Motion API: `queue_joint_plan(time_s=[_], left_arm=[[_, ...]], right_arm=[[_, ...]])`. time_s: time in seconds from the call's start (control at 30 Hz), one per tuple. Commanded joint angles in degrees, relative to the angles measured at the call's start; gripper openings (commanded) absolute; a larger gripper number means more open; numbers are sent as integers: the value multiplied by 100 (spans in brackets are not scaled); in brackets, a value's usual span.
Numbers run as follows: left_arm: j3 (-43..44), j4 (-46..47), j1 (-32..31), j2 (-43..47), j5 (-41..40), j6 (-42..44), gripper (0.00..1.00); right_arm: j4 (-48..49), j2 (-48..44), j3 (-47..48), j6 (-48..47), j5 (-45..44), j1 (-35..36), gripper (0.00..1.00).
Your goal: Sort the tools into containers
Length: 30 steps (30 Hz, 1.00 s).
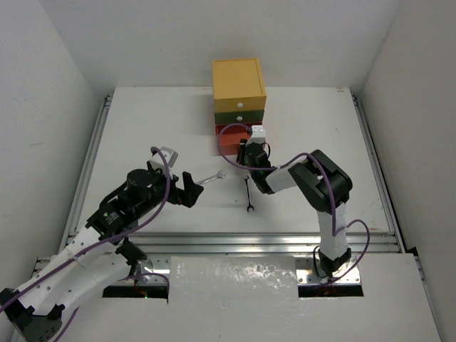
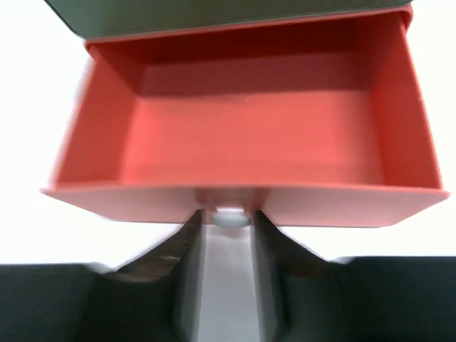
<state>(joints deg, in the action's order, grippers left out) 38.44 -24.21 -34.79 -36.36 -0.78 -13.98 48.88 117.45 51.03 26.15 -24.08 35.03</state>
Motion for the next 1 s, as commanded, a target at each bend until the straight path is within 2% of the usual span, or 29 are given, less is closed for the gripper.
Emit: queue_joint_plan(time_s=[0.0, 0.13, 0.2, 0.23, 0.3, 0.4, 0.43, 0.47, 0.63, 0.83, 0.97], left_arm=[[-55, 285, 51, 76, 51, 35, 100], [-47, 276, 51, 111, 25, 27, 100], [-47, 267, 51, 120, -19, 18, 100], [-47, 259, 51, 120, -80, 9, 100], [-29, 224, 51, 129, -238, -17, 100], [-12, 171, 51, 138, -440, -70, 100], [-12, 162, 51, 147, -458, -87, 100], [-12, 153, 51, 173, -467, -96, 100], [-12, 162, 51, 235, -485, -96, 100], [-20, 171, 51, 270, -459, -96, 100], [-29, 179, 51, 270, -415, -96, 100]], right_arm=[[132, -494, 92, 127, 52, 48, 40], [-431, -1187, -241, 232, 166, 83, 49], [-1299, -1522, -269, 250, 105, 223, 54], [-1694, -1784, -129, 276, 44, 267, 62], [-3239, -1944, 361, 504, 191, 294, 69], [-5322, -1831, 1195, 672, 762, 312, 70], [-5798, -1657, 1408, 663, 834, 338, 78], [-6690, -1603, 1654, 759, 521, 469, 78], [-7602, -1585, 1647, 698, 447, 751, 74], [-8034, -884, 2112, 540, 957, 751, 59], [-8026, -426, 2333, 461, 1254, 646, 53]])
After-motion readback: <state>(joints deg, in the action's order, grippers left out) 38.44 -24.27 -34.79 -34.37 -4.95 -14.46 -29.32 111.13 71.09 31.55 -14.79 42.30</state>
